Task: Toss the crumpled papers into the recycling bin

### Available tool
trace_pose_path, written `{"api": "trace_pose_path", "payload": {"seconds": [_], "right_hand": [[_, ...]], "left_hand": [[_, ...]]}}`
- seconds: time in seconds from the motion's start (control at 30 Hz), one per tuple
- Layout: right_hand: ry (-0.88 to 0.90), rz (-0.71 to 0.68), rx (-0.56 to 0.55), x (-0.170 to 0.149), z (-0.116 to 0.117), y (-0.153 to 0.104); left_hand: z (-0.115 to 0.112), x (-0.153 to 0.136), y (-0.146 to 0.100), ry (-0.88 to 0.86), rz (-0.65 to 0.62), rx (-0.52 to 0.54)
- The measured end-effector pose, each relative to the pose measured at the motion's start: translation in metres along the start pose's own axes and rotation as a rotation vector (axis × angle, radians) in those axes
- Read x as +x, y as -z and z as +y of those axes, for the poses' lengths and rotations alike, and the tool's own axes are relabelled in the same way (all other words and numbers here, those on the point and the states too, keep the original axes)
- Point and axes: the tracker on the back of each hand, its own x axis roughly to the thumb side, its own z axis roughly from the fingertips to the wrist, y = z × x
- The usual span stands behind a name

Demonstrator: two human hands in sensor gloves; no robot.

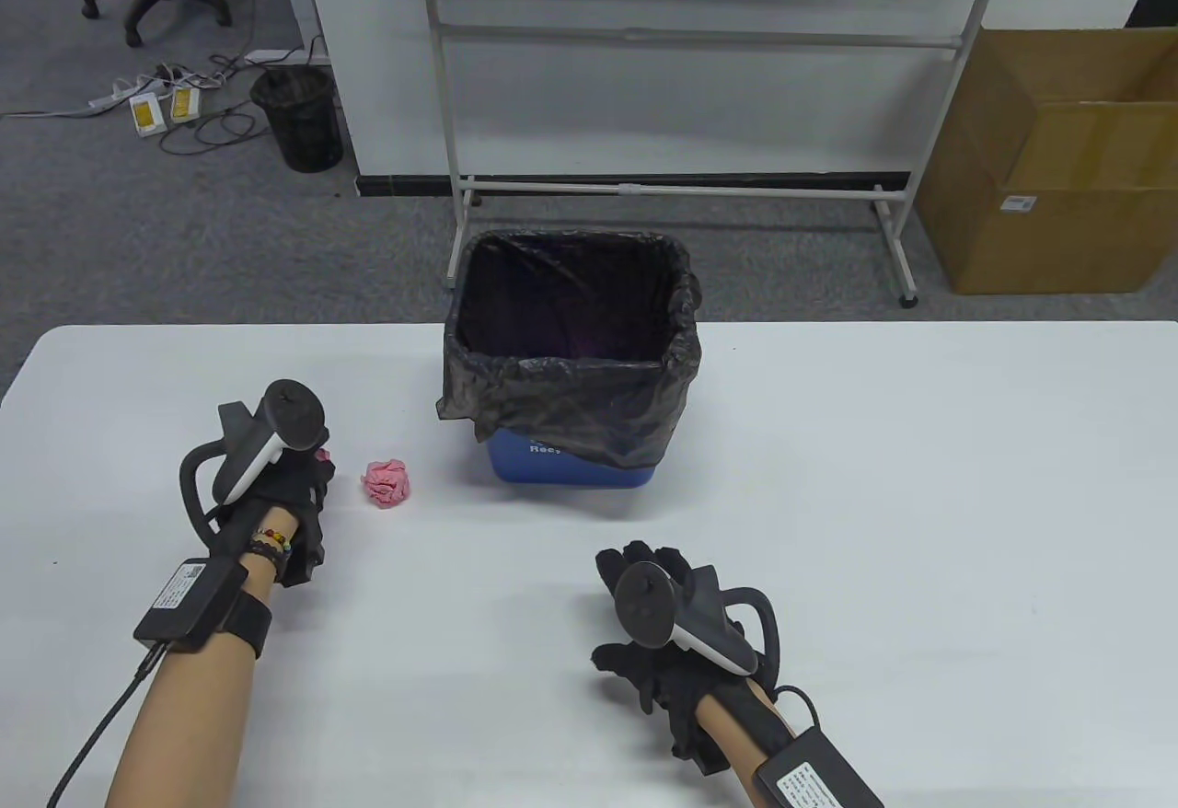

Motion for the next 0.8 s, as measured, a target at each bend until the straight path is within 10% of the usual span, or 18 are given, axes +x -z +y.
{"api": "trace_pose_path", "payload": {"seconds": [0.8], "right_hand": [[0.003, -0.011, -0.01, 0.003, 0.001, -0.001]], "left_hand": [[0.006, 0.088, -0.063, -0.344, -0.505, -0.44]]}}
